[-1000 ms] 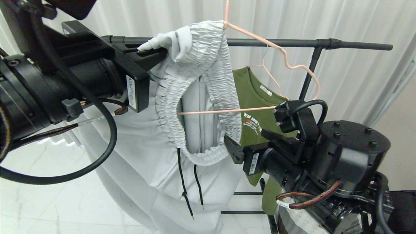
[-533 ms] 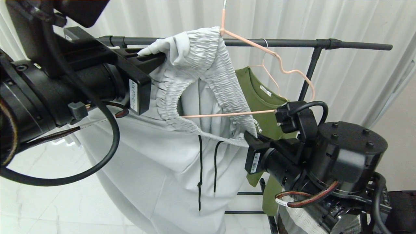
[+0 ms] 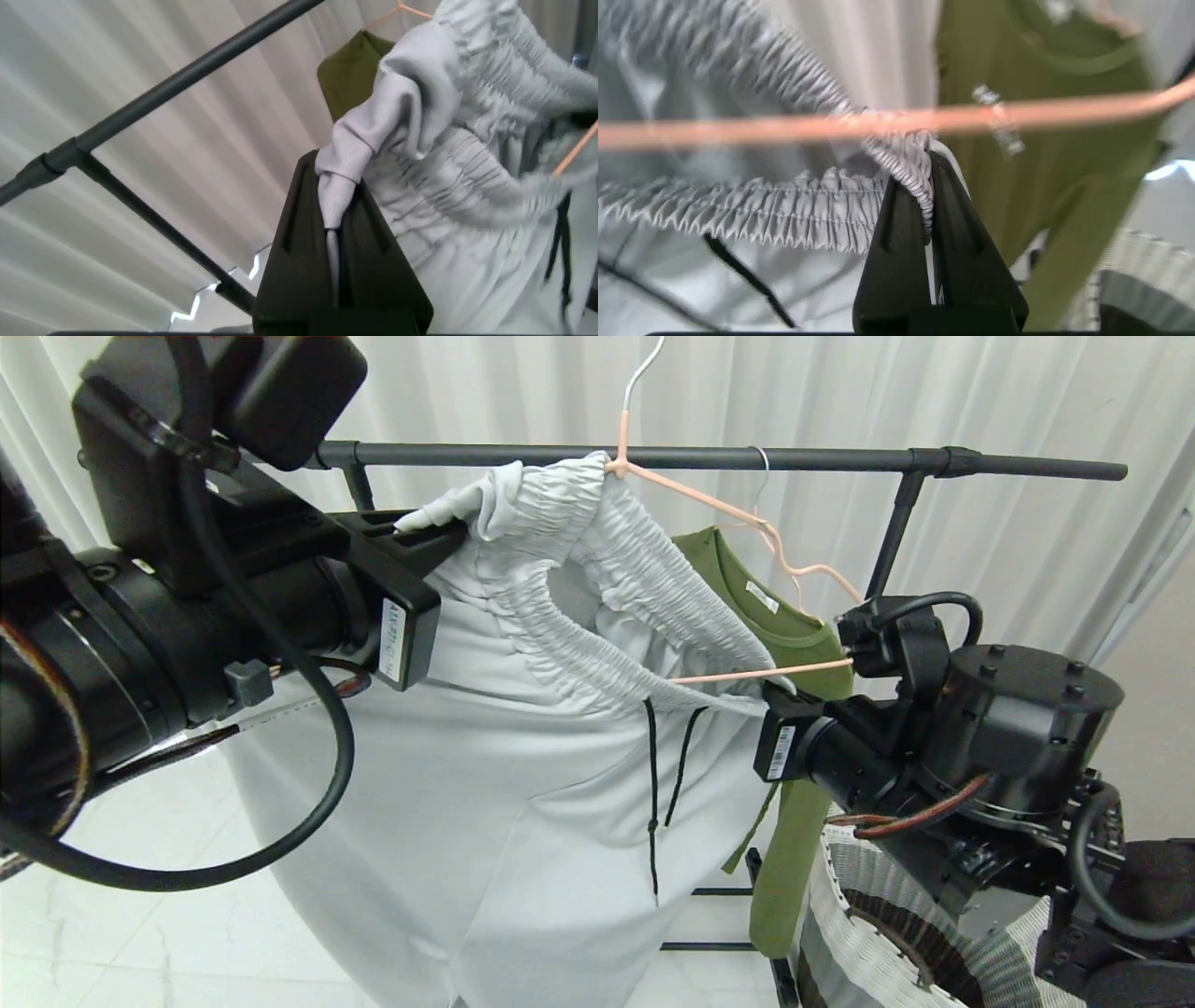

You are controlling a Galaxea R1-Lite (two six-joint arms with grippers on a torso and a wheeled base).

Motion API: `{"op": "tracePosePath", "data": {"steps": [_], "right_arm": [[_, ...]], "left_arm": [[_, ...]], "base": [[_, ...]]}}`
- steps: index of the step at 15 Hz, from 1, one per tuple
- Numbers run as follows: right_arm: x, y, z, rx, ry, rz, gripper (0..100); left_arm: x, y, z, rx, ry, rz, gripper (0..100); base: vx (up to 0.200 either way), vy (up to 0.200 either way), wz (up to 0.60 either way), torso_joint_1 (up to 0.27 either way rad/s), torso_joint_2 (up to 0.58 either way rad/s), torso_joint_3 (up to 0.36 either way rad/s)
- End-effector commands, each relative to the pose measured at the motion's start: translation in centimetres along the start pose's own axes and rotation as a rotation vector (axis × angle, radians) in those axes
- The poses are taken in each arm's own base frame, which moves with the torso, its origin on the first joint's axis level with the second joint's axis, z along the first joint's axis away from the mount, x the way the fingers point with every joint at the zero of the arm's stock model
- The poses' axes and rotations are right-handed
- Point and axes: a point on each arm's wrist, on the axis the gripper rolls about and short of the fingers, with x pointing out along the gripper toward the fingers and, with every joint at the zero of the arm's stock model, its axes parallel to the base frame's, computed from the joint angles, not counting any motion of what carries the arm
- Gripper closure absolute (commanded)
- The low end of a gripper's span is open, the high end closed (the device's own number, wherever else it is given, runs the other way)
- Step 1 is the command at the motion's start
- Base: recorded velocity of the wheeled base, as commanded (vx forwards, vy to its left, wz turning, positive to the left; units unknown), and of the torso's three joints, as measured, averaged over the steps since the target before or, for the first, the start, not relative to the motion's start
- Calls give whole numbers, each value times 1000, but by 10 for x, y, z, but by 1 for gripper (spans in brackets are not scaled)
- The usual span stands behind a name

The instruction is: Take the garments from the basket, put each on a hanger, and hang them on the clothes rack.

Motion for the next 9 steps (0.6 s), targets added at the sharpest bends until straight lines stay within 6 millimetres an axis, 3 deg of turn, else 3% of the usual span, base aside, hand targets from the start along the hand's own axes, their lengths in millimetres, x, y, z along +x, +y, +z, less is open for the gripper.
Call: {"op": "tracePosePath", "data": {"steps": [1, 4, 9], "right_arm": [[5, -15, 7, 4, -22, -51, 100], [11, -32, 13, 6, -41, -108, 100], [13, -37, 15, 1, -52, -127, 100]], "left_arm": [[-2, 0, -2, 5, -5, 7, 100], [-2, 5, -15, 78, -26, 80, 100], [-15, 1, -30, 108, -13, 77, 100]], "base": [[0, 0, 0, 0, 0, 0], [0, 0, 0, 0, 0, 0], [0, 0, 0, 0, 0, 0]]}}
